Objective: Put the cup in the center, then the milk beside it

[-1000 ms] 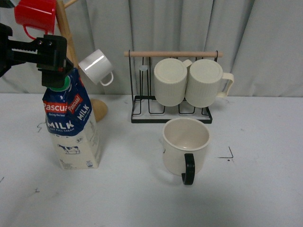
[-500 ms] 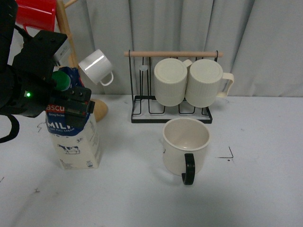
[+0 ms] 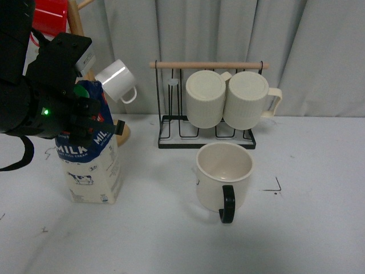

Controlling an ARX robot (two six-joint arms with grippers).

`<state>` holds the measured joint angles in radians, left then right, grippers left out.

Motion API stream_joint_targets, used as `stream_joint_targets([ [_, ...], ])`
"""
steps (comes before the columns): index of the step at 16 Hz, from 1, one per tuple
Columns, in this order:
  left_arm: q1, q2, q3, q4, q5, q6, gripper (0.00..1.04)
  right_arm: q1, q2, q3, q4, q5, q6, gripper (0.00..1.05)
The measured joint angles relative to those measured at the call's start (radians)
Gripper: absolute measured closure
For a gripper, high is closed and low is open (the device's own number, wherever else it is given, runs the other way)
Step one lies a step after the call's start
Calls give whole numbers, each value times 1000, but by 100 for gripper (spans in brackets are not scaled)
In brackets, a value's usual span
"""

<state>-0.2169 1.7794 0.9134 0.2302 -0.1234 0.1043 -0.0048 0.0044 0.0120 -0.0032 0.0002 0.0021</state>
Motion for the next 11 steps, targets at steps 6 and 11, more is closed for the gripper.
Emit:
stream_joint_targets([
  [6,-96,-58,-2,-23,-39,-36,85,0,0,0,0,0,0,6],
  [11,-215,-54,23,29,-92,-98,85,0,0,0,0,0,0,6],
])
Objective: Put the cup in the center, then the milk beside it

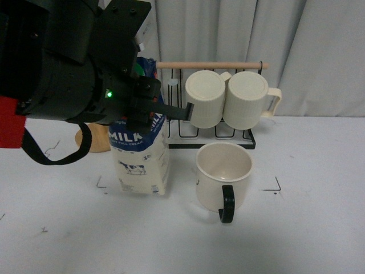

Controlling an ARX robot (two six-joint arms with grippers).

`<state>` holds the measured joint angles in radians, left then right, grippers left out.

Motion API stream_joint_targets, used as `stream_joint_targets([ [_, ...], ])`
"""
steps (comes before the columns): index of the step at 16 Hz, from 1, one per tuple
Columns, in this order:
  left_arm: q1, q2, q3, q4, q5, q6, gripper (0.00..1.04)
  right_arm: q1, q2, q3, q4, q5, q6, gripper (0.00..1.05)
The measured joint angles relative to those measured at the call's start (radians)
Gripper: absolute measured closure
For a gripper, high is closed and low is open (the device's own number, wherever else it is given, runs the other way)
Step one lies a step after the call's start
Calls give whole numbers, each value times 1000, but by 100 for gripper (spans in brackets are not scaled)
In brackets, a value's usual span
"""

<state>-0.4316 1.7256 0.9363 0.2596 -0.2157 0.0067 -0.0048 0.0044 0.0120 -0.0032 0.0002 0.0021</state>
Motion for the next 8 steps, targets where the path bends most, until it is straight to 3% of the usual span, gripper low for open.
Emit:
stream_joint_targets([
  [8,-75,135,36,53,-50,-34,85,0,0,0,0,0,0,6],
])
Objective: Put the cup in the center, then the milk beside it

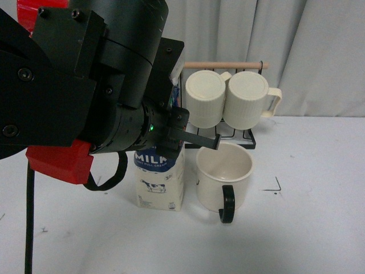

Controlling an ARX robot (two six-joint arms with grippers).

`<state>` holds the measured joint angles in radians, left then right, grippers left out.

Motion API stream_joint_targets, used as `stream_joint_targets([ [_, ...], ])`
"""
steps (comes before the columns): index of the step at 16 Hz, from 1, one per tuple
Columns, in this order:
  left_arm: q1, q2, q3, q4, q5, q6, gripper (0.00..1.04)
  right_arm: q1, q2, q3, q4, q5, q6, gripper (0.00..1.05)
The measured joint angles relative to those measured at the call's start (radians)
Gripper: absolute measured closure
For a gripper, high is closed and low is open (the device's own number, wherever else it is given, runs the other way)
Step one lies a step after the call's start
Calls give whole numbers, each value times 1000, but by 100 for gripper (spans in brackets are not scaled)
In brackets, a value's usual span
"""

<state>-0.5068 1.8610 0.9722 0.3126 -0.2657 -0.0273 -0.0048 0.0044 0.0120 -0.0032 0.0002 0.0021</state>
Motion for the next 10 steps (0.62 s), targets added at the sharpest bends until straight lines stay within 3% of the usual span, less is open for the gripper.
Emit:
stream_joint_targets([
  [3,0,0,0,4,10,-18,82,0,0,0,0,0,0,6],
  [7,-3,-34,3,24,14,-26,44,0,0,0,0,0,0,6],
  [10,-4,-169,-109,106,69,-26,8,0,0,0,0,0,0,6],
])
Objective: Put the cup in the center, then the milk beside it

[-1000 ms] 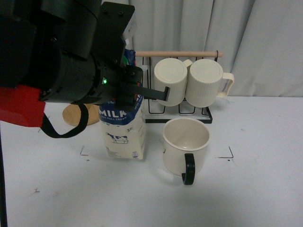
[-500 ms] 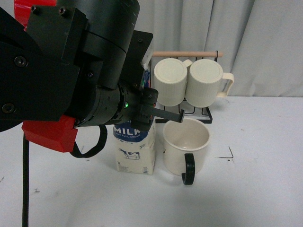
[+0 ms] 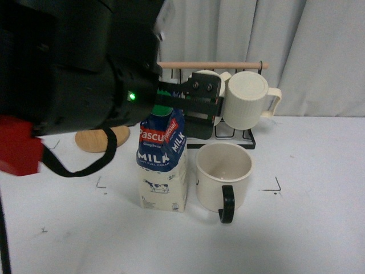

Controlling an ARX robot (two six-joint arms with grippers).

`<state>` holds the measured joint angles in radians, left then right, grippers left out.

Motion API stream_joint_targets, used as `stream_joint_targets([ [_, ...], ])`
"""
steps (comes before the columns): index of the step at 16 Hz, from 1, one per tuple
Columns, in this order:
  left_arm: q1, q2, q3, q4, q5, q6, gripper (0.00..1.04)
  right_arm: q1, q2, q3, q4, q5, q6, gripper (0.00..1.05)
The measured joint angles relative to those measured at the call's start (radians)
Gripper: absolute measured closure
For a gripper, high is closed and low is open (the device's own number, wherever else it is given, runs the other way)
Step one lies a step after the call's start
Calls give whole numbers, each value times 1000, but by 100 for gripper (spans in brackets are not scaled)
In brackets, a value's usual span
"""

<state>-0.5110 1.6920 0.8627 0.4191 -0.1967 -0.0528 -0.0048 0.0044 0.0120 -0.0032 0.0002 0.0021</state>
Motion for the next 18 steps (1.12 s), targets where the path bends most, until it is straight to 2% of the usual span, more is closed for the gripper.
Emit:
stream_joint_targets([
  [2,30,-208,-126,65,98,-18,7,0,0,0,0,0,0,6],
  [4,108,-446,-276,52,140,-26,7,0,0,0,0,0,0,6],
  [5,140,-560,-393,179,10,0,17,0,0,0,0,0,0,6],
  [6,220,-719,-511,188,-47,23,31,0,0,0,0,0,0,6],
  [8,368,-911,-679,169,32,34,51,0,0,0,0,0,0,6],
  [10,411,-997,-748,134,89,35,73,0,0,0,0,0,0,6],
  [11,436,-1040,-756,119,138,35,87,0,0,0,0,0,0,6],
  [12,497,-1078,-769,103,190,36,98,0,0,0,0,0,0,6],
  [13,518,-1107,-781,85,181,35,103,0,0,0,0,0,0,6],
  [17,508,-1236,-820,-9,196,35,103,0,0,0,0,0,0,6],
  [18,508,-1250,-834,18,196,35,103,0,0,0,0,0,0,6],
])
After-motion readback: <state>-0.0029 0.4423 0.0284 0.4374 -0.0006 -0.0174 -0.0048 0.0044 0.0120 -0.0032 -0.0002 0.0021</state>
